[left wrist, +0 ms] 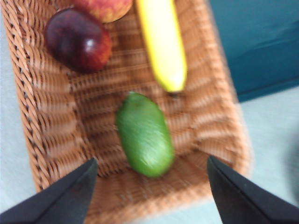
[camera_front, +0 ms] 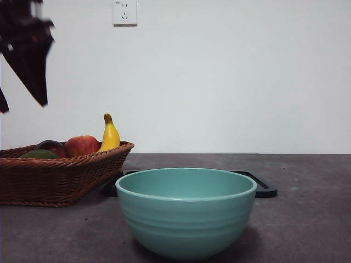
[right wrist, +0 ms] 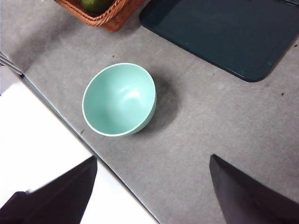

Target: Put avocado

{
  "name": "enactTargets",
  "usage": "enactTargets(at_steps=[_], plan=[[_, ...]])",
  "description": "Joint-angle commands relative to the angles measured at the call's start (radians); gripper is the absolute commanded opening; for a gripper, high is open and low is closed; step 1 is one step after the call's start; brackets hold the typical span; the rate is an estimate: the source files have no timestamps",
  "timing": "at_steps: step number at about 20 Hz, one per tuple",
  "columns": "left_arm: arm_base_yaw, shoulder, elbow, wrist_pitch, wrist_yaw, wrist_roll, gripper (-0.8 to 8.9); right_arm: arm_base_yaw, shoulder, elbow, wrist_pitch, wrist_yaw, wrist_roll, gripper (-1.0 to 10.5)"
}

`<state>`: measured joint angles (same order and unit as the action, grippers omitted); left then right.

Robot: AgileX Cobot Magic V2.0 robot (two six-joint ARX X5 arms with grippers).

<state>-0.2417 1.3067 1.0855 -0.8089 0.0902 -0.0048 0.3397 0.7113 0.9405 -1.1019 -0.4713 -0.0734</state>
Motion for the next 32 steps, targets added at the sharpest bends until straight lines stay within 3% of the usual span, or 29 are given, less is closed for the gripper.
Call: enactTargets(at_steps=[1, 9, 16, 19, 22, 26, 28, 32], plan=[[-0.018, 0.071, 0.02, 0.053, -0.054, 0.012, 3.72, 0.005, 0.007, 0.019, 0.009, 0.0, 0.01, 3.9], [-0.04, 0.284, 0.02, 0.116, -0.069, 0.012, 3.75, 0.005, 0.007, 0.019, 0.009, 0.0, 0.013, 3.9], [-0.048, 0.347, 0.02, 0.143, -0.069, -0.015, 3.66, 0.005, 0.006, 0.019, 0.009, 0.0, 0.014, 3.9], [-0.056, 0.347, 0.02, 0.143, -0.069, -0.015, 2.09, 0.005, 0.006, 0.019, 0.009, 0.0, 0.014, 3.9], [-0.06, 0.343, 0.021, 0.123, -0.069, -0.015, 2.07, 0.005, 0.006, 0.019, 0.009, 0.0, 0.014, 3.9], [-0.066, 0.191, 0.031, 0.113, -0.06, -0.015, 2.08, 0.005, 0.006, 0.019, 0.009, 0.0, 0.014, 3.9], [-0.088, 0.059, 0.057, 0.066, -0.003, -0.015, 2.08, 0.005, 0.006, 0.019, 0.009, 0.0, 0.014, 3.9], [-0.246, -0.117, 0.072, 0.031, 0.151, -0.092, 2.08, 0.005, 0.006, 0.019, 0.009, 0.0, 0.014, 3.9]])
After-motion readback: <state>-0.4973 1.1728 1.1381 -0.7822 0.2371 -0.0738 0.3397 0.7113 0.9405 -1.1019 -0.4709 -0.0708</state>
